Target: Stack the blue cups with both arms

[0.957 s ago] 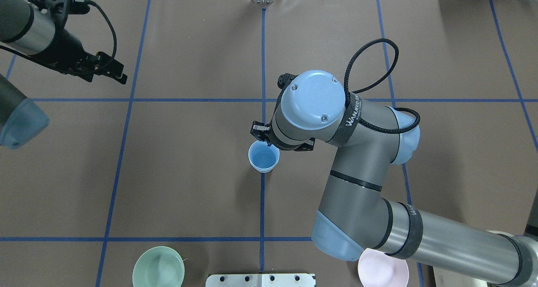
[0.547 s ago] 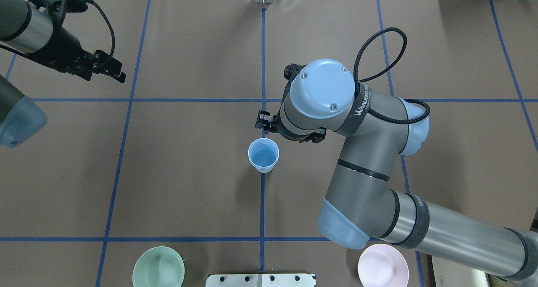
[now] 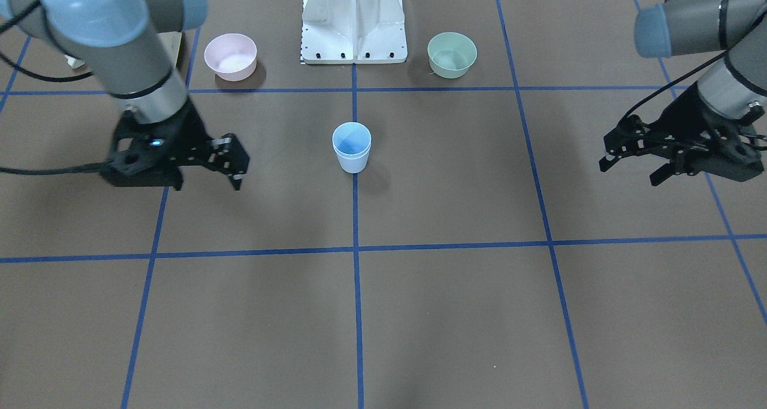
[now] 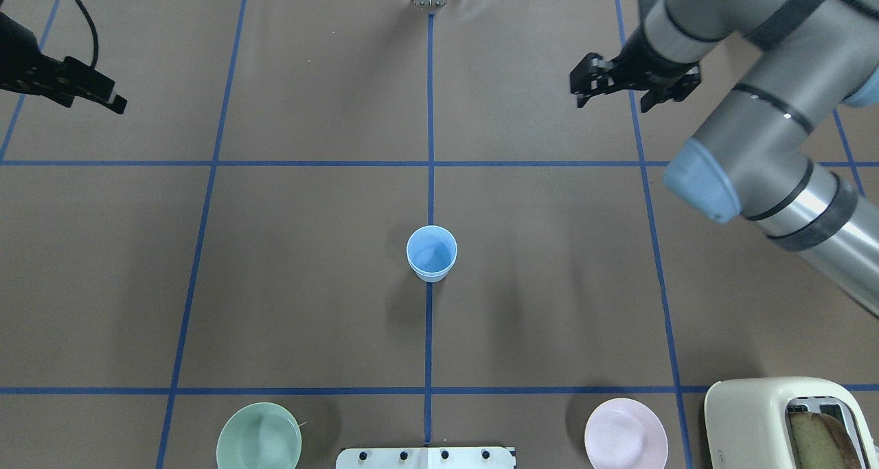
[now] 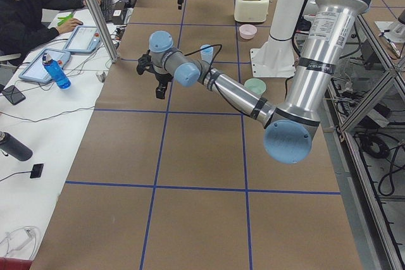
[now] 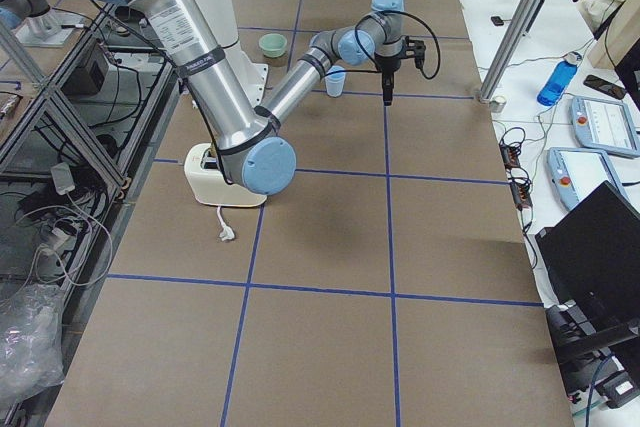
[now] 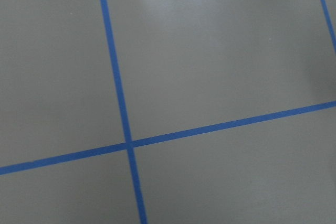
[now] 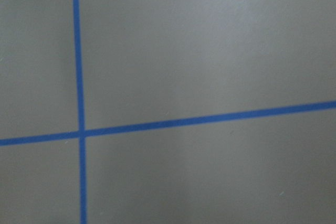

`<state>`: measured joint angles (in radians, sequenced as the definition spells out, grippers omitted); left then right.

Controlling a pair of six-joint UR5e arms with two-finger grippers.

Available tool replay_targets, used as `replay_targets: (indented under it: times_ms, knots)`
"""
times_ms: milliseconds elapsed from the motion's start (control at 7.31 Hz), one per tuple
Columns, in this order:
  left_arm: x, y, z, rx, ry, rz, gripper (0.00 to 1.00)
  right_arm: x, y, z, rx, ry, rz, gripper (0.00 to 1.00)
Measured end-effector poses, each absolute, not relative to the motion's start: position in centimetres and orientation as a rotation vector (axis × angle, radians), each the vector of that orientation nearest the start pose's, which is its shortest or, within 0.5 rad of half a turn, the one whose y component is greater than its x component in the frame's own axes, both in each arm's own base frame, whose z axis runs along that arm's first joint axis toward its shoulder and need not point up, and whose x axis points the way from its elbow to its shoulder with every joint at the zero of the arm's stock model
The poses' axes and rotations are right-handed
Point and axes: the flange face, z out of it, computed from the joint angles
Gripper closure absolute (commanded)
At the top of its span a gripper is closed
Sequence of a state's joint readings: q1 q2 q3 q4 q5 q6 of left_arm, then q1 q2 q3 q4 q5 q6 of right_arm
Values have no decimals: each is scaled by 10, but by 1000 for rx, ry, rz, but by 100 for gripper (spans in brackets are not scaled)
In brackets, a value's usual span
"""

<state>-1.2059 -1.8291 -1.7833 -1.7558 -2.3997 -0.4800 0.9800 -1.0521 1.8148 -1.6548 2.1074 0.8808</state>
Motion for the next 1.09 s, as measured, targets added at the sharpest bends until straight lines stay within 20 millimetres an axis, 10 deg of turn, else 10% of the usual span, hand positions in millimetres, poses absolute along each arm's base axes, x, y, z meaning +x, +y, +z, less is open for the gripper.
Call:
replay_targets:
  times_ms: [547,1094]
  knots:
    - [41,-588,490,252,981,205,2,-103,-609,414,132,-761,-3,0]
    - [-42,-592,565,276,957,190,2,-33,-604,498,84,-776,15,0]
